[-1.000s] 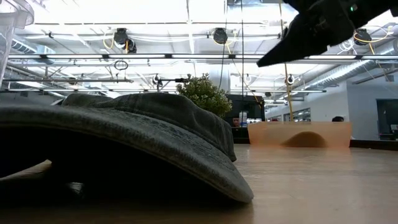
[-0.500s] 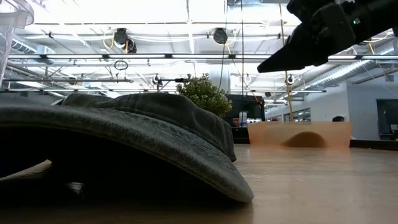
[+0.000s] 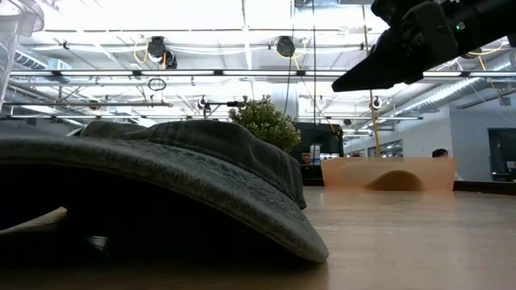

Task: Pick & Place hat
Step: Put the blue cap into the transparent bin

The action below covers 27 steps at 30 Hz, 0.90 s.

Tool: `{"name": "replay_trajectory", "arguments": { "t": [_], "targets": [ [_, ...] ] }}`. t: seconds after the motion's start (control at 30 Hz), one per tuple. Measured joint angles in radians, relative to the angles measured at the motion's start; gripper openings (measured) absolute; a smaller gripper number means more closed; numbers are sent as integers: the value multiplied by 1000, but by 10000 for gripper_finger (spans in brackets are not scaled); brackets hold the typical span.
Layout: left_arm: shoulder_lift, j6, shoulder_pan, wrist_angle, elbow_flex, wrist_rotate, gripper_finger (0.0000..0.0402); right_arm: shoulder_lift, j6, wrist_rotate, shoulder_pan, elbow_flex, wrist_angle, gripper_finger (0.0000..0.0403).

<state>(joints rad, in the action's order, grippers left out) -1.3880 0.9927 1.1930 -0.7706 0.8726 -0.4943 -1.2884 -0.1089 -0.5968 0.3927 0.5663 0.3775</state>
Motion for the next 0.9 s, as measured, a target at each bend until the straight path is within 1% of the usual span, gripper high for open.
{"name": "replay_trajectory", "arguments": {
  "t": [0.17,0.3,0.4,0.5,0.6,0.7,0.8,0.9],
  "targets": [
    [0,-78,-24,28,0,-43,92,0,-1,0,0,0,0,59],
    [0,-79,-34,28,0,-46,92,0,-1,0,0,0,0,59],
    [5,-87,-34,23,4,-15,92,0,0,0,0,0,0,59],
    [18,-110,-34,-3,43,12,92,0,0,0,0,0,0,59],
    [38,-128,-34,-77,117,14,92,0,1,0,0,0,0,59],
    [41,-108,-33,-225,212,25,92,0,1,0,0,0,0,59],
    [41,-27,-26,-372,279,89,92,0,1,0,0,0,0,59],
    [41,60,-25,-459,300,190,92,0,1,0,0,0,0,59]
  ]
}}
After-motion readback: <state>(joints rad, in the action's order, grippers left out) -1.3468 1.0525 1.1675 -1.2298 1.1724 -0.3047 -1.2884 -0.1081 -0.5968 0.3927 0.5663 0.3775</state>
